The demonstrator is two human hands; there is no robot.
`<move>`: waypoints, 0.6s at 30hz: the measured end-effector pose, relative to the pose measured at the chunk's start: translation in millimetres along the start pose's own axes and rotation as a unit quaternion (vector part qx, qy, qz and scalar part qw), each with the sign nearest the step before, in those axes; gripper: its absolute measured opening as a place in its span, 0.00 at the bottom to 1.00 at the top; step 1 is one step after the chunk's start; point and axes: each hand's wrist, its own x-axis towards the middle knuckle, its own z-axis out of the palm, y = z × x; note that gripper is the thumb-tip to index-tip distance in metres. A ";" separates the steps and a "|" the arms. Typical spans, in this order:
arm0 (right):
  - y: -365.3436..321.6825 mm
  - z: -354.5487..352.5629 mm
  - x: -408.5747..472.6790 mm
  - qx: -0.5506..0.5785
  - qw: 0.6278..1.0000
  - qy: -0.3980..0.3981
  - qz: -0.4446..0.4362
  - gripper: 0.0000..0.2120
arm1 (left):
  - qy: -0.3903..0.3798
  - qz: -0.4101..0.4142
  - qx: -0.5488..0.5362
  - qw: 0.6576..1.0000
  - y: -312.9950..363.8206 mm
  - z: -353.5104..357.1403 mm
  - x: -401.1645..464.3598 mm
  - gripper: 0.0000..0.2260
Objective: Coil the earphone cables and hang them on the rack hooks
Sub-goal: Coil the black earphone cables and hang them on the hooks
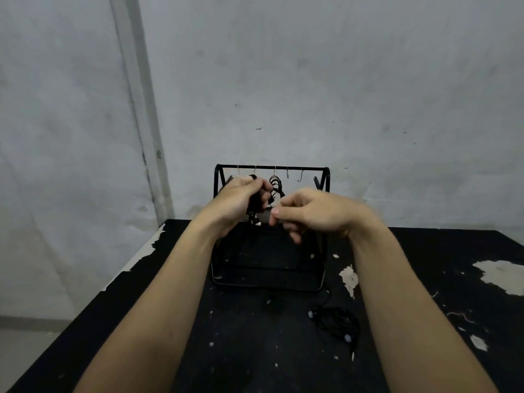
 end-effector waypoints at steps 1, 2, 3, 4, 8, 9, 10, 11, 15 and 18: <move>-4.3 -5.1 -3.1 -0.024 0.999 0.033 -0.011 0.12 | -0.025 -0.010 0.030 0.999 0.3 0.6 -3.1 0.14; -7.7 -10.1 -5.4 -0.033 0.997 0.064 -0.021 0.12 | -0.051 -0.020 0.051 0.997 1.3 2.1 -6.4 0.15; -10.1 -14.6 -7.0 -0.028 0.995 0.096 -0.028 0.12 | -0.077 -0.029 0.054 0.995 1.9 4.1 -9.3 0.16; -12.0 -18.7 -7.8 -0.019 0.991 0.131 -0.035 0.12 | -0.099 -0.039 0.039 0.994 2.9 6.3 -11.7 0.16; -13.8 -25.2 -5.3 -0.005 0.968 0.241 -0.068 0.10 | -0.166 -0.074 -0.077 0.980 6.1 11.7 -17.0 0.19; -13.7 -24.6 -3.3 0.008 0.964 0.253 -0.081 0.09 | -0.187 -0.074 -0.088 0.976 7.2 12.6 -17.7 0.19; -12.6 -23.4 -0.6 0.027 0.961 0.259 -0.091 0.08 | -0.209 -0.070 -0.096 0.971 8.8 13.4 -18.7 0.18; -11.8 -21.5 1.9 0.047 0.959 0.260 -0.098 0.07 | -0.228 -0.066 -0.105 0.966 10.8 14.0 -19.8 0.17; 1.7 -6.3 19.4 0.183 0.943 0.255 -0.113 0.06 | -0.261 -0.048 -0.156 0.952 18.4 13.5 -21.9 0.14; 14.8 11.9 30.3 0.272 0.932 0.220 -0.097 0.10 | -0.255 -0.022 -0.194 0.947 21.5 12.0 -20.5 0.14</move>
